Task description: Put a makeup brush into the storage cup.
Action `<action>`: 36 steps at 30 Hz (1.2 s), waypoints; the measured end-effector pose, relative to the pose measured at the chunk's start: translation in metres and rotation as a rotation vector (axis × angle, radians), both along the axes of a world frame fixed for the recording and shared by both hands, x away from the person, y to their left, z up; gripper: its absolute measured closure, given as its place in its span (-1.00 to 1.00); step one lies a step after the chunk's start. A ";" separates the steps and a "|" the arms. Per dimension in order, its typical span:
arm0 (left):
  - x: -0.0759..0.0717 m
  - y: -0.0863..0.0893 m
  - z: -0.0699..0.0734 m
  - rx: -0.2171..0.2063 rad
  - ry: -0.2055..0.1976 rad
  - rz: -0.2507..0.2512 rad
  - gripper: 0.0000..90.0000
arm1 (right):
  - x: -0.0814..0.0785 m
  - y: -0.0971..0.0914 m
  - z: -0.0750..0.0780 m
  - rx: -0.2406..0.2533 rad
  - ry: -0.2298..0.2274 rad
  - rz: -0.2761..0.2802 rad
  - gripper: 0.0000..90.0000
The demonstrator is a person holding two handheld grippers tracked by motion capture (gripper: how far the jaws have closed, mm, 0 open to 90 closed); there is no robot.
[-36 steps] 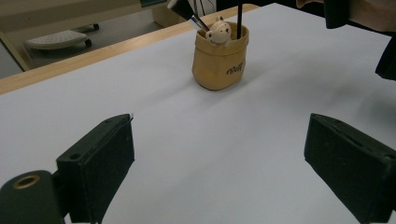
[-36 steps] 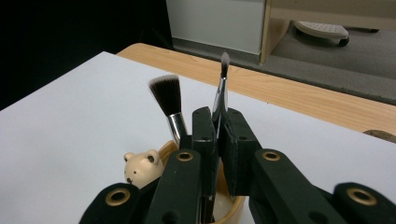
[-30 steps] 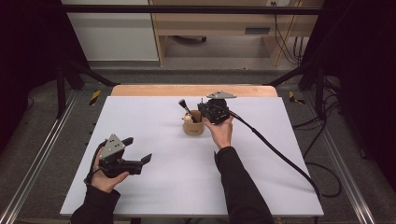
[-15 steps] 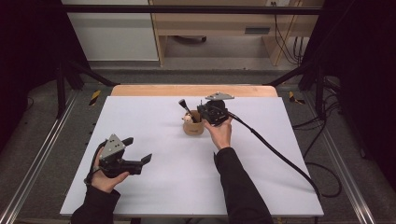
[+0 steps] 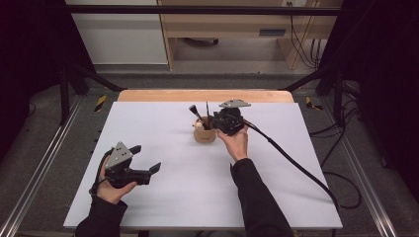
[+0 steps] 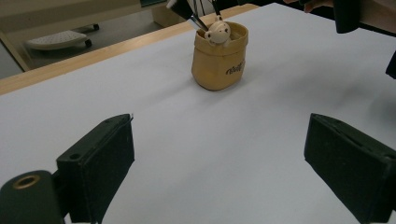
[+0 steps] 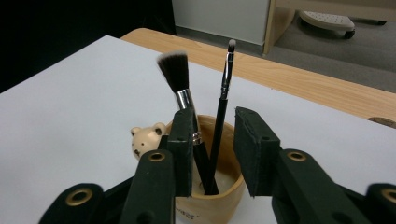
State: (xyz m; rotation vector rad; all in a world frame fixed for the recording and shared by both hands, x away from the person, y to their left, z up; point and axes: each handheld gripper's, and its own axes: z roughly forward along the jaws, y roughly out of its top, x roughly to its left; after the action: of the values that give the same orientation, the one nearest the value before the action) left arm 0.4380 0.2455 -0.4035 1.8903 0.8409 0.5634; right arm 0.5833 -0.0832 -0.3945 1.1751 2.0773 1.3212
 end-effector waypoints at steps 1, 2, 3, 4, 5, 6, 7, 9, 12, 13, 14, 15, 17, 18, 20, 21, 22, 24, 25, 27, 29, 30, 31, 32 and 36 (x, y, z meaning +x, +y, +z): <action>0.000 0.000 0.000 0.000 0.000 0.001 -0.83 | -0.002 -0.001 0.001 0.003 0.000 0.005 0.48; 0.000 0.000 0.000 0.001 0.000 0.001 -0.83 | -0.004 -0.001 0.002 0.006 -0.002 0.009 0.44; 0.000 0.000 0.000 0.000 0.000 0.002 -0.83 | -0.006 -0.002 0.003 0.006 0.002 0.013 0.40; 0.000 0.000 0.000 -0.001 0.000 0.003 -0.83 | -0.007 -0.002 0.003 0.001 -0.003 0.020 0.36; 0.000 0.000 0.000 -0.001 -0.001 0.003 -0.83 | -0.009 -0.003 0.004 0.000 -0.001 0.022 0.32; 0.000 0.000 0.000 -0.002 -0.002 0.003 -0.83 | -0.011 -0.003 0.005 -0.004 -0.004 0.028 0.28; 0.000 0.000 0.000 -0.003 -0.003 0.003 -0.83 | -0.013 -0.004 0.005 -0.010 -0.003 0.032 0.23; -0.001 0.000 0.001 -0.003 -0.003 0.003 -0.83 | -0.017 -0.006 0.007 -0.013 -0.015 0.036 0.17; -0.001 0.000 0.001 -0.005 -0.004 0.004 -0.83 | -0.024 -0.010 0.010 0.005 -0.027 0.049 0.01; -0.001 -0.001 0.001 -0.005 -0.004 0.004 -0.83 | -0.026 -0.012 0.010 0.008 -0.027 0.053 -0.04; -0.001 -0.001 0.001 -0.006 -0.003 0.004 -0.83 | -0.029 -0.013 0.010 0.006 -0.029 0.059 -0.09; -0.001 -0.001 0.001 -0.005 -0.004 0.004 -0.83 | -0.031 -0.014 0.011 0.005 -0.036 0.068 -0.14; -0.001 0.000 0.001 -0.005 -0.002 0.005 -0.83 | -0.036 -0.016 0.011 0.014 -0.034 0.076 -0.25; -0.001 0.000 0.001 -0.005 -0.002 0.006 -0.83 | -0.038 -0.018 0.011 0.012 -0.035 0.082 -0.29; -0.001 0.000 0.001 -0.008 -0.002 0.006 -0.84 | -0.042 -0.020 0.011 0.012 -0.038 0.088 -0.37; -0.001 0.000 0.001 -0.010 -0.002 0.006 -0.84 | -0.045 -0.022 0.011 0.010 -0.042 0.089 -0.40; -0.001 0.000 0.001 -0.009 -0.001 0.006 -0.84 | -0.048 -0.023 0.011 0.011 -0.040 0.088 -0.44; -0.001 0.000 0.001 -0.009 -0.001 0.006 -0.84 | -0.051 -0.026 0.012 0.015 -0.041 0.097 -0.54; -0.001 0.000 0.000 -0.009 0.000 0.006 -0.84 | -0.054 -0.027 0.012 0.020 -0.041 0.099 -0.56; -0.001 0.000 0.000 -0.010 0.000 0.007 -0.84 | -0.059 -0.030 0.013 0.019 -0.048 0.101 -0.63; -0.001 0.000 0.000 -0.010 0.000 0.008 -0.84 | -0.064 -0.032 0.014 0.013 -0.055 0.102 -0.69; -0.001 0.000 0.000 -0.011 0.000 0.008 -0.84 | -0.067 -0.034 0.014 0.013 -0.061 0.102 -0.71; -0.001 0.000 0.000 -0.010 0.001 0.007 -0.84 | -0.069 -0.036 0.014 0.018 -0.063 0.101 -0.71; -0.001 0.000 0.000 -0.011 0.003 0.006 -0.84 | -0.072 -0.038 0.015 0.024 -0.065 0.105 -0.71; -0.001 0.000 0.000 -0.011 0.004 0.005 -0.84 | -0.081 -0.046 0.015 0.045 -0.081 0.110 -0.74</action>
State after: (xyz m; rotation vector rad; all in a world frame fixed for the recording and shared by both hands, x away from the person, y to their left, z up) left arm 0.4372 0.2451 -0.4036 1.8807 0.8503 0.5576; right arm 0.5018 -0.1291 -0.3797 1.0203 2.0898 1.4488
